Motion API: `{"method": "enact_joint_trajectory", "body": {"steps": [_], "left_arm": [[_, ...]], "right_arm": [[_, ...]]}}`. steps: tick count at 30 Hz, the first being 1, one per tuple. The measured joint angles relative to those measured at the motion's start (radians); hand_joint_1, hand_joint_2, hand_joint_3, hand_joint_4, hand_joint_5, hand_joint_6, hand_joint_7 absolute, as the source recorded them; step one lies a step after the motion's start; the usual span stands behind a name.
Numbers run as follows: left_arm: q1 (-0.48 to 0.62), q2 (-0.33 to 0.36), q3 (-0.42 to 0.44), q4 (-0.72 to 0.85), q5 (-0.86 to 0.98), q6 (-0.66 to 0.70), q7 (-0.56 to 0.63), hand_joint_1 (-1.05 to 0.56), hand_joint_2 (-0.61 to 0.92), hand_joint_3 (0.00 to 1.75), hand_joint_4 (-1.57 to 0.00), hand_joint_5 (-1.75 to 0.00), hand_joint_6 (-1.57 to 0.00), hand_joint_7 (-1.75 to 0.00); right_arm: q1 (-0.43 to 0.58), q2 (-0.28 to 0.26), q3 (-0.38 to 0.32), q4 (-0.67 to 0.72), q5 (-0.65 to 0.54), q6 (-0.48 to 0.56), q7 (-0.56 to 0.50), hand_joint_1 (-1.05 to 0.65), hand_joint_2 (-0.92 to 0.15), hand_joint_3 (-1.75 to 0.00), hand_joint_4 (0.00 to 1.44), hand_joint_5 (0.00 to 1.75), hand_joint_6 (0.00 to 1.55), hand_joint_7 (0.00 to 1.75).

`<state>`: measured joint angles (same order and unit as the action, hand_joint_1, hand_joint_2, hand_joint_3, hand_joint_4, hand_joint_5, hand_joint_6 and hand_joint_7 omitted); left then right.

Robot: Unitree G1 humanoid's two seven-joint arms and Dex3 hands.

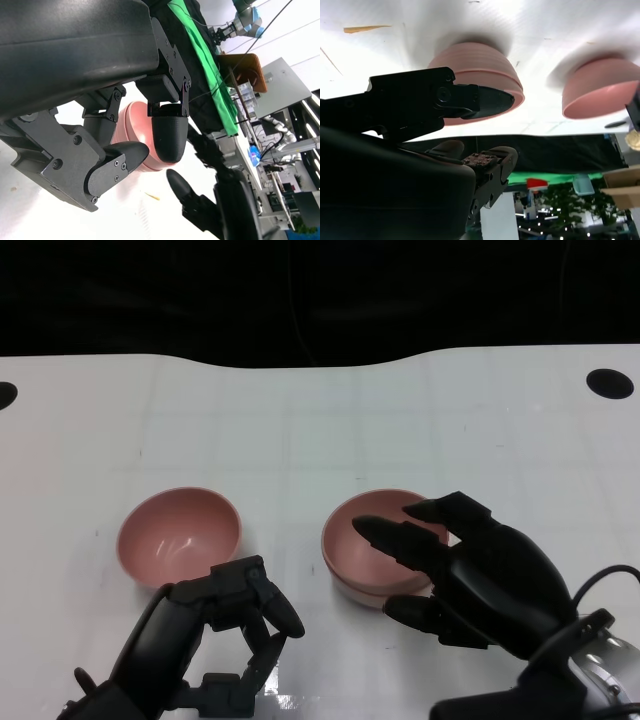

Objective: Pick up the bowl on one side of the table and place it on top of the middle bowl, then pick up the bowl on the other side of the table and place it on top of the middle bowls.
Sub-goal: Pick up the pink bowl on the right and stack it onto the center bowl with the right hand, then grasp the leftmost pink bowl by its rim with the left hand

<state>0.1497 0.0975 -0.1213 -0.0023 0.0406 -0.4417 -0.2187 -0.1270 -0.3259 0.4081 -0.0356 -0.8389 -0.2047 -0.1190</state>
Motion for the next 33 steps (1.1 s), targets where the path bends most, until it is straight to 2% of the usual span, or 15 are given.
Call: {"method": "enact_joint_trajectory", "body": {"steps": [4,9,15,20,21,22,23,24,25,28,33], "left_arm": [[0.001,0.0,0.0,-0.001,0.0,0.0,0.0,-0.16,0.43,1.2,-0.76,-1.57,-0.74,-1.28],[0.001,0.0,0.001,0.0,0.0,0.0,0.0,-0.15,0.42,1.22,-0.74,-1.59,-0.74,-1.28],[0.001,0.0,0.001,-0.001,0.0,0.0,0.0,-0.16,0.41,1.23,-0.75,-1.58,-0.74,-1.29],[0.0,-0.003,0.0,-0.003,0.0,0.005,0.0,-0.16,0.4,1.24,-0.76,-1.57,-0.74,-1.28],[0.0,-0.004,0.0,-0.004,0.0,0.006,0.0,-0.16,0.4,1.24,-0.76,-1.56,-0.74,-1.28],[0.001,-0.005,0.0,-0.005,-0.001,0.007,0.0,-0.16,0.4,1.24,-0.76,-1.56,-0.74,-1.28],[0.001,-0.005,0.0,-0.006,-0.001,0.007,0.0,-0.16,0.4,1.24,-0.76,-1.56,-0.74,-1.28],[0.001,-0.006,0.0,-0.006,-0.001,0.007,0.0,-0.16,0.4,1.23,-0.76,-1.55,-0.74,-1.27],[0.001,-0.006,0.0,-0.006,-0.001,0.007,0.0,-0.15,0.41,1.23,-0.76,-1.55,-0.74,-1.27],[0.0,-0.006,0.003,-0.006,-0.012,0.008,0.0,-0.15,0.4,1.24,-0.76,-1.55,-0.75,-1.26],[0.0,-0.005,0.012,-0.007,-0.034,0.02,0.0,-0.17,0.4,1.25,-0.75,-1.59,-0.76,-1.25]], "right_arm": [[0.043,-0.008,-0.037,-0.024,0.024,-0.067,-0.071,-0.63,-0.92,-0.3,0.02,0.86,0.41,0.07],[0.088,-0.017,-0.071,-0.022,0.065,-0.169,-0.133,-0.56,-0.92,-0.21,0.13,0.92,0.51,0.11],[0.141,-0.027,-0.12,-0.029,0.176,-0.238,-0.109,-0.44,-0.92,-0.16,0.39,0.99,0.72,0.23],[0.193,-0.027,-0.142,-0.035,0.254,-0.318,-0.101,-0.32,-0.92,-0.1,0.65,1.15,0.83,0.48],[0.204,-0.025,-0.145,-0.036,0.27,-0.334,-0.101,-0.29,-0.91,-0.11,0.71,1.21,0.83,0.62],[0.217,-0.02,-0.152,-0.038,0.288,-0.346,-0.1,-0.27,-0.91,-0.13,0.73,1.24,0.83,0.69],[0.231,-0.012,-0.158,-0.041,0.307,-0.358,-0.1,-0.24,-0.87,-0.2,0.75,1.26,0.81,0.77],[0.241,-0.005,-0.162,-0.042,0.318,-0.366,-0.1,-0.23,-0.77,-0.4,0.75,1.27,0.8,0.84],[0.251,0.002,-0.165,-0.043,0.327,-0.375,-0.1,-0.2,-0.6,-0.72,0.77,1.29,0.8,0.9],[0.278,0.025,-0.17,-0.044,0.35,-0.391,-0.099,-0.16,-0.41,-1.1,0.79,1.35,0.83,0.99],[0.306,0.052,-0.176,-0.043,0.375,-0.392,-0.09,-0.09,-0.31,-1.29,0.81,1.44,0.86,1.06]]}}
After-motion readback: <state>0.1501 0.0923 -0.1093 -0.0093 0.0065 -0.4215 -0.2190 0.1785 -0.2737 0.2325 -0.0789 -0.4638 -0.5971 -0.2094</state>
